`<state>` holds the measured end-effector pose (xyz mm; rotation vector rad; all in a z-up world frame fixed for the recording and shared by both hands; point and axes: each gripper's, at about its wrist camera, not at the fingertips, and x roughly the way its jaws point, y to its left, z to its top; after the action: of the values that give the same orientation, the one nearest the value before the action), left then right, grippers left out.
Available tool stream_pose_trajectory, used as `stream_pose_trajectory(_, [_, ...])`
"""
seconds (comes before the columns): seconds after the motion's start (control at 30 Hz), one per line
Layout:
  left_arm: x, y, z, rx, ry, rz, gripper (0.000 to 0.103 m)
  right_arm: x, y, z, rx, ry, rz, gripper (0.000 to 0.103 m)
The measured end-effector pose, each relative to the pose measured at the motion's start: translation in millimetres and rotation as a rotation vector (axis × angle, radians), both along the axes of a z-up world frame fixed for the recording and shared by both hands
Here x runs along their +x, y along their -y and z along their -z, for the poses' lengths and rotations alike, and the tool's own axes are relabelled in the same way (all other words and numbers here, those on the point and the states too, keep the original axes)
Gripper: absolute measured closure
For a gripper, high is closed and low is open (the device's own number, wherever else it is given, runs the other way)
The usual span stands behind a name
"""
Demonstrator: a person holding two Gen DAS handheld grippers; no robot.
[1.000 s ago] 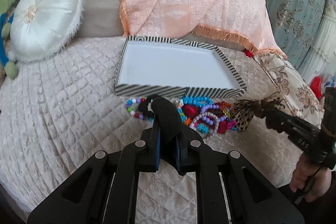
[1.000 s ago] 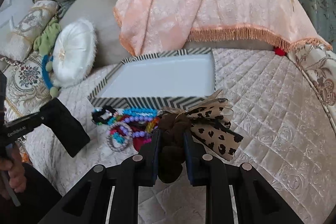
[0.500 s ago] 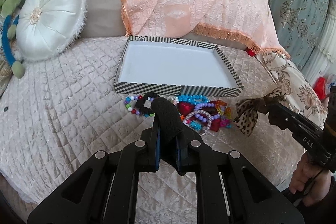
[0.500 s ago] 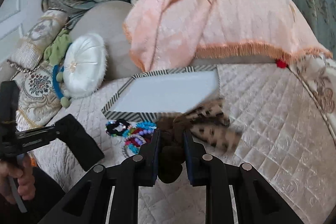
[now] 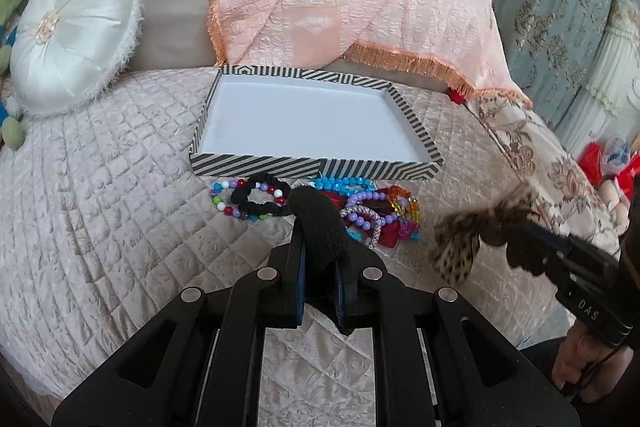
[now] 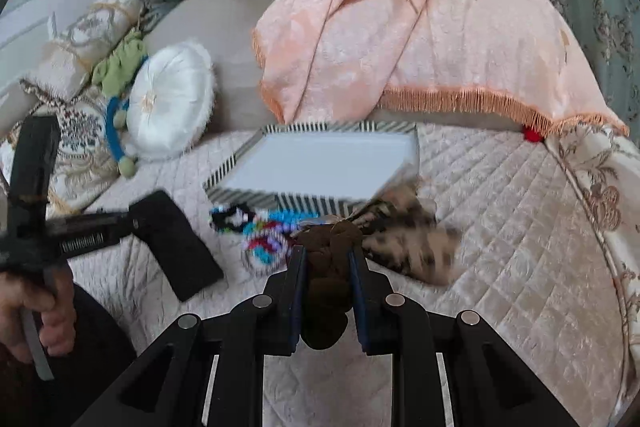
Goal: Organize jewelry
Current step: 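Lift black cloth with left gripper while right gripper lifts leopard-print bow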
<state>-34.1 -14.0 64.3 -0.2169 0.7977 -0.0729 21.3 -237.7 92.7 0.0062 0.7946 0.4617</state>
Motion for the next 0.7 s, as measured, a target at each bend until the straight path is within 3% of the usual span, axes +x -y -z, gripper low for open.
stream_pose_trajectory(0.07, [-2, -2, -1, 0.0, -0.001, -0.007, 0.093, 2, 1, -3, 0.008, -0.04, 0.026, 0.083])
stream_pose_trajectory(0.27, [-10, -4, -10, 0.042, 0.008, -0.055, 0.093, -4, -6, -31, 0.069, -0.022, 0.031, 0.083])
stream_pose_trajectory(0.7, [-21, 7, -18, 0.154, 0.0, -0.092, 0.093, 1, -3, -20, 0.13, -0.021, -0.01, 0.083])
